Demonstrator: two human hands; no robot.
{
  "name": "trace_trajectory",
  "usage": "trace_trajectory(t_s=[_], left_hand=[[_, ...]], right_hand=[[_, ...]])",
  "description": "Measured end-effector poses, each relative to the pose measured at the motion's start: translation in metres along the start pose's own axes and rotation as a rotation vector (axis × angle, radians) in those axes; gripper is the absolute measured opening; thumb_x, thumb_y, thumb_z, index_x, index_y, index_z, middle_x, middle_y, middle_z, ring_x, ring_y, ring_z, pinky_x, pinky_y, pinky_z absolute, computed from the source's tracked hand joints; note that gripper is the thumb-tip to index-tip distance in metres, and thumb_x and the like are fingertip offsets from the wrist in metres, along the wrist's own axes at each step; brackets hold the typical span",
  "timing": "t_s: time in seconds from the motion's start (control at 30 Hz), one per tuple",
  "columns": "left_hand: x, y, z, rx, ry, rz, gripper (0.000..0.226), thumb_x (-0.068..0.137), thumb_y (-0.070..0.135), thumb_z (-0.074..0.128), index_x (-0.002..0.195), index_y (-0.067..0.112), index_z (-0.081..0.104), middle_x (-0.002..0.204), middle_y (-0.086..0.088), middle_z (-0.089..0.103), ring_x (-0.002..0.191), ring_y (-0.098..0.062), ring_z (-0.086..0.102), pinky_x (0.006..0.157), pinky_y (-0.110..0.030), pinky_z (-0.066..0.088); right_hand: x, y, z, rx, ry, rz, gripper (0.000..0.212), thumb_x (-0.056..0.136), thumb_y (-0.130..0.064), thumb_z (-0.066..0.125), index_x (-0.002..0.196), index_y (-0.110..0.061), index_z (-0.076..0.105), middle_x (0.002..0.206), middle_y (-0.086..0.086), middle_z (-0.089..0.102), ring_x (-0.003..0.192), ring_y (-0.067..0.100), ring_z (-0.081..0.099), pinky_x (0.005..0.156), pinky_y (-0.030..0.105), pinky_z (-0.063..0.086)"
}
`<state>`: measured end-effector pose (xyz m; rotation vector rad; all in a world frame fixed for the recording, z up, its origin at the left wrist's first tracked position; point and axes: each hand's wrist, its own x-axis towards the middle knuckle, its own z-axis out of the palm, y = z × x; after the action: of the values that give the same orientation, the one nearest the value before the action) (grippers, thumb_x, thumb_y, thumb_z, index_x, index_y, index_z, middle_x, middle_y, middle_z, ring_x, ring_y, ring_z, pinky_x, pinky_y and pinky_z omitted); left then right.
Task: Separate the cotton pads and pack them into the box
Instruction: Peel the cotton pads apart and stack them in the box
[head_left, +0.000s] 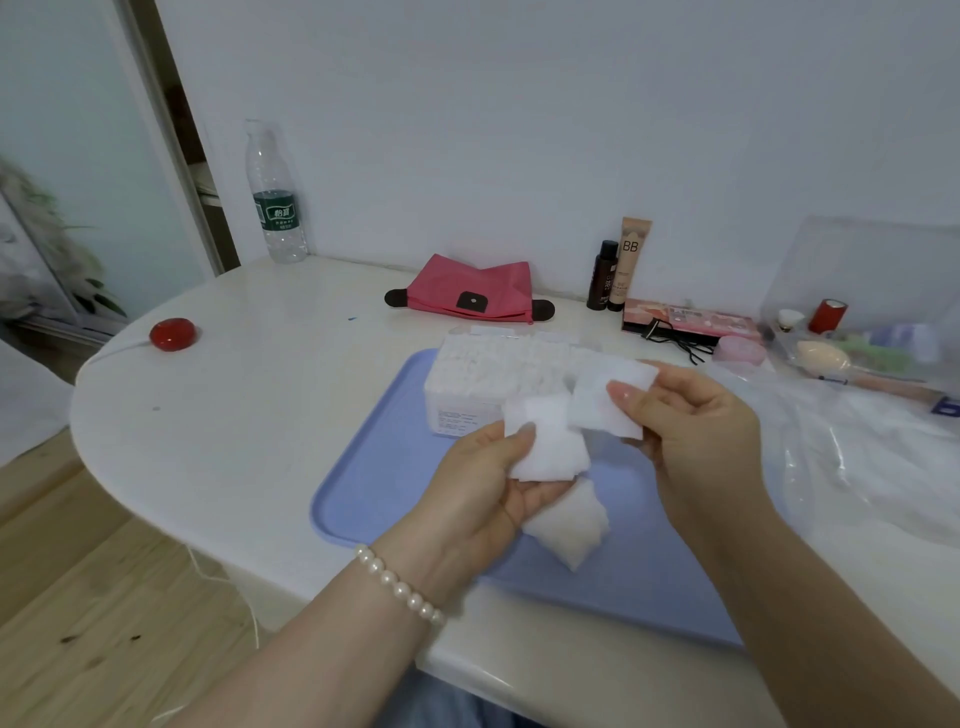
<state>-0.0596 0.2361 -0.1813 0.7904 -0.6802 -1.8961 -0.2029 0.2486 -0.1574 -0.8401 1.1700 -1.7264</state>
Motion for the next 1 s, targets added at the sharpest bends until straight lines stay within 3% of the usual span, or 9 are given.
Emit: trace_trajectory(t_s=[0.17,0.23,0.33,0.5,0.6,0.67,0.8,0.93,1.0], left_hand=[[0.000,0.001,-0.001,0.017,-0.047,0.009,0.027,0.096,0.001,0.042,0.118,-0.004,0.058,0.113,-0.021,0.066,0.096,-0.028,0.067,0.081,-0.033,0.057],[-0.001,0.001,0.001,0.071,-0.092,0.011,0.027,0.093,-0.003,0.045,0.114,-0.004,0.061,0.112,-0.020,0.067,0.101,-0.029,0.065,0.087,-0.032,0.054],[-0.003,0.000,0.004,0.107,-0.144,0.020,0.028,0.091,-0.006,0.044,0.113,-0.005,0.061,0.113,-0.021,0.066,0.104,-0.029,0.064,0.091,-0.032,0.053],[-0.001,-0.001,0.002,0.034,-0.165,-0.009,0.033,0.098,0.003,0.034,0.123,-0.008,0.053,0.117,-0.022,0.064,0.109,-0.030,0.063,0.092,-0.033,0.052],[-0.003,0.002,0.005,-0.022,-0.172,-0.053,0.043,0.101,0.026,0.032,0.122,-0.004,0.054,0.118,-0.022,0.064,0.111,-0.030,0.062,0.092,-0.035,0.052],[-0.005,0.002,0.006,-0.016,-0.182,-0.046,0.050,0.098,0.037,0.035,0.116,-0.002,0.058,0.114,-0.020,0.066,0.107,-0.027,0.064,0.087,-0.034,0.055],[-0.006,0.002,0.004,0.093,-0.158,0.003,0.024,0.096,0.008,0.044,0.104,-0.003,0.063,0.102,-0.018,0.071,0.085,-0.022,0.071,0.075,-0.028,0.058],[0.001,0.019,-0.010,0.073,-0.025,0.064,0.025,0.095,0.002,0.044,0.114,-0.008,0.057,0.091,-0.014,0.072,0.075,-0.021,0.071,0.068,-0.029,0.059],[0.004,0.026,-0.018,0.146,0.050,0.112,0.026,0.094,0.000,0.045,0.118,-0.005,0.054,0.097,-0.015,0.069,0.078,-0.022,0.070,0.065,-0.030,0.059]], right_hand=[[-0.007,-0.005,0.007,0.010,-0.265,0.013,0.035,0.060,-0.005,0.069,0.093,-0.014,0.065,0.076,0.007,0.074,0.071,0.018,0.071,0.060,0.026,0.057],[-0.010,-0.001,0.009,-0.078,-0.309,0.032,0.035,0.061,0.000,0.071,0.092,-0.015,0.066,0.074,0.008,0.073,0.068,0.020,0.070,0.058,0.027,0.056],[-0.012,0.005,0.010,-0.233,-0.244,-0.030,0.030,0.070,0.011,0.070,0.086,-0.015,0.067,0.066,0.005,0.071,0.062,0.018,0.069,0.058,0.028,0.057],[-0.012,0.012,0.012,-0.363,-0.155,-0.153,0.033,0.069,0.011,0.073,0.078,-0.019,0.064,0.061,-0.004,0.066,0.054,0.009,0.064,0.053,0.022,0.055],[-0.012,0.013,0.012,-0.427,-0.140,-0.206,0.035,0.069,0.010,0.074,0.077,-0.023,0.064,0.069,0.001,0.064,0.058,0.015,0.062,0.054,0.025,0.055],[-0.013,0.013,0.012,-0.426,-0.155,-0.207,0.035,0.069,0.009,0.074,0.077,-0.023,0.064,0.073,0.007,0.062,0.056,0.019,0.059,0.046,0.021,0.051],[-0.012,0.016,0.011,-0.518,-0.178,-0.262,0.037,0.071,0.005,0.074,0.078,-0.029,0.061,0.067,0.001,0.051,0.046,0.012,0.046,0.044,0.016,0.042],[0.000,0.006,0.001,-0.494,-0.096,-0.284,0.026,0.077,0.000,0.071,0.080,-0.023,0.061,0.062,0.003,0.054,0.040,0.009,0.050,0.042,0.016,0.041],[0.007,-0.002,-0.007,-0.572,-0.132,-0.231,0.023,0.079,0.003,0.068,0.077,-0.019,0.062,0.058,0.003,0.055,0.038,0.006,0.051,0.040,0.017,0.041]])
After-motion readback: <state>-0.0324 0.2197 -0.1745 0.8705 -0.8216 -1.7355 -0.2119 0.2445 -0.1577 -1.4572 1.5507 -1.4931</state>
